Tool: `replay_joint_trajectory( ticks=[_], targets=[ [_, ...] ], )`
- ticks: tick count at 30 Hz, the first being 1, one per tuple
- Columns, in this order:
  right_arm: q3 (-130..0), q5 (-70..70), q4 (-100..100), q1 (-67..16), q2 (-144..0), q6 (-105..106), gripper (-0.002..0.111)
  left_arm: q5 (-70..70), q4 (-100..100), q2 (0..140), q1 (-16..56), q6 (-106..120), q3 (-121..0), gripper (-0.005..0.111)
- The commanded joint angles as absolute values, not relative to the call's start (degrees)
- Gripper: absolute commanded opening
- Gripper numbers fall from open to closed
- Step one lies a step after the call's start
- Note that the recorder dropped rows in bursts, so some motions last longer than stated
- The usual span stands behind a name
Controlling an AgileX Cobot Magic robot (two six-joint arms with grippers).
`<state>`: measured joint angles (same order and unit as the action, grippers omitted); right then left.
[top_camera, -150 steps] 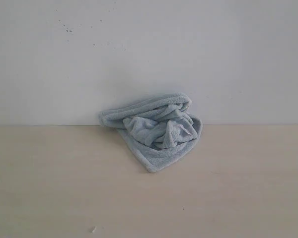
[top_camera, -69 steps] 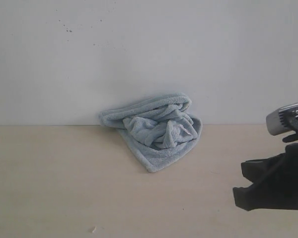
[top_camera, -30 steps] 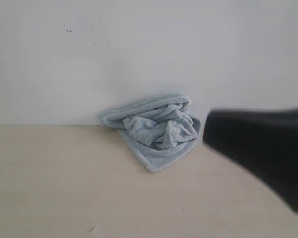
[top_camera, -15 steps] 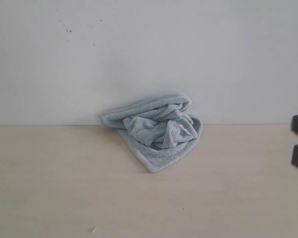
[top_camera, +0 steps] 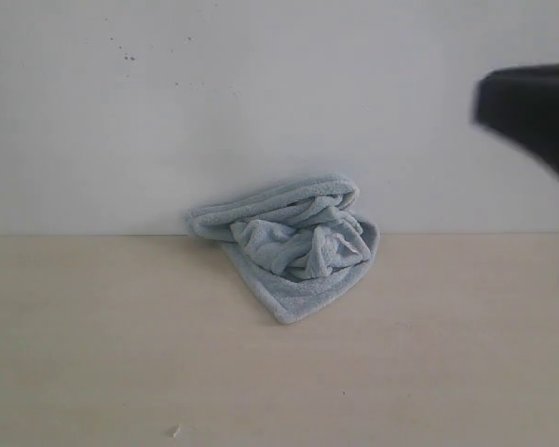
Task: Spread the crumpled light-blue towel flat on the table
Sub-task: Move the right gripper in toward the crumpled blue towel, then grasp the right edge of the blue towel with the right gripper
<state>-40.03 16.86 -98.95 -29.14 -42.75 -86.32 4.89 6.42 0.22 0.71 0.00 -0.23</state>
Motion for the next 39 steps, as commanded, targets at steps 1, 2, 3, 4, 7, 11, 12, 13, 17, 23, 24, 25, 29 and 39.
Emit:
replay_joint_trajectory(
  ticks=[1,2,3,4,7,11,12,13,17,23,24,25,29,39],
  targets=[
    [-38.4,41.2,-99.9,-29.1,-47.3,-92.4,0.0,4.3,6.5,0.0,0.6,-0.4,0.0,0.004],
    [-36.7,40.1,-99.9,-29.1,-48.8,-94.1,0.0,4.3,6.5,0.0,0.6,-0.4,0.0,0.004],
    [-34.9,37.6,-99.9,-29.1,-50.3,-95.3,0.0,4.3,6.5,0.0,0.6,-0.4,0.0,0.004],
    [-33.1,33.9,-99.9,-29.1,-51.9,-96.1,0.0,4.3,6.5,0.0,0.6,-0.4,0.0,0.004],
    [-28.8,18.7,-99.9,-29.1,-56.8,-99.3,0.0,4.3,6.5,0.0,0.6,-0.4,0.0,0.004],
    [-29.2,-4.1,-99.9,-29.1,-64.3,-105.0,0.0,4.3,6.5,0.0,0.6,-0.4,0.0,0.004],
    [-30.7,-5.9,-99.9,-29.1,-66.3,-105.0,0.0,4.3,6.5,0.0,0.6,-0.4,0.0,0.004],
    [-32.7,-6.8,-99.9,-29.1,-68.4,-104.6,0.001,4.3,6.5,0.0,0.6,-0.4,0.0,0.004],
    [-42.9,-6.6,-99.9,-29.1,-78.1,-103.2,0.021,4.3,6.5,0.0,0.6,-0.4,0.0,0.004],
    [-58.9,-18.1,-99.9,-28.6,-95.3,-100.7,0.058,4.3,6.5,0.0,0.6,-0.4,0.0,0.004],
    [-61.4,-18.2,-99.9,-27.9,-97.3,-100.2,0.056,4.3,6.5,0.0,0.6,-0.4,0.0,0.004],
    [-63.6,-16.3,-99.9,-26.6,-99.7,-100.1,0.052,4.3,6.5,0.0,0.6,-0.4,0.0,0.004],
    [-71.5,-3.1,-99.1,-18.5,-107.7,-105.7,0.039,4.3,6.5,0.0,0.6,-0.4,0.0,0.004],
    [-94.9,20.8,-98.8,-10.9,-126.5,-114.9,0.062,4.3,6.5,0.0,0.6,-0.4,0.0,0.004]
  ],
)
